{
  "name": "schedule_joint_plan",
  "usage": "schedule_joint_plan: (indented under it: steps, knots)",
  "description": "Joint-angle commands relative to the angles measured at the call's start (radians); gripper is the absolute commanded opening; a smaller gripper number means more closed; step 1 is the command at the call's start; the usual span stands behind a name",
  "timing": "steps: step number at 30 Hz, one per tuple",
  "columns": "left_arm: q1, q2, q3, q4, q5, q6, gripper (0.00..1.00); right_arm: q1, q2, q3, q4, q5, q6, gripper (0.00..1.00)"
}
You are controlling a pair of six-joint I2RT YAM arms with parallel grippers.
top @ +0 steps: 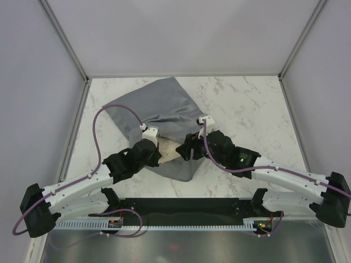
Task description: Remove the pillowcase from the pillow
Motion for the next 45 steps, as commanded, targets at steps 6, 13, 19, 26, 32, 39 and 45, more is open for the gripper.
schedule_joint_plan:
  steps: [6, 13, 19, 26, 32, 39, 45]
  knots:
    - [0.013, -0.063, 0.039, 0.014, -0.056, -0.013, 0.02, 0.002, -0.232, -0.054, -0.148, 0.086, 0.011, 0.79]
    - [0.013, -0.091, 0.056, -0.026, -0.054, -0.027, 0.02, 0.002, -0.151, -0.145, -0.113, 0.173, 0.020, 0.79]
    - [0.013, -0.094, 0.048, -0.047, -0.047, -0.047, 0.02, 0.002, -0.070, -0.195, 0.046, 0.135, 0.017, 0.78]
    - [0.013, -0.085, 0.038, -0.055, -0.059, -0.076, 0.02, 0.004, -0.051, -0.244, 0.174, 0.032, 0.071, 0.77]
    - [0.013, -0.040, 0.050, -0.057, -0.066, -0.085, 0.02, 0.007, -0.147, -0.257, 0.137, -0.005, 0.046, 0.77]
    - [0.014, 0.010, 0.070, -0.047, -0.082, -0.085, 0.02, 0.009, -0.127, -0.232, 0.105, -0.029, 0.011, 0.77]
    - [0.016, -0.008, 0.067, -0.049, -0.086, -0.082, 0.02, 0.009, 0.019, -0.249, 0.217, -0.069, 0.046, 0.76]
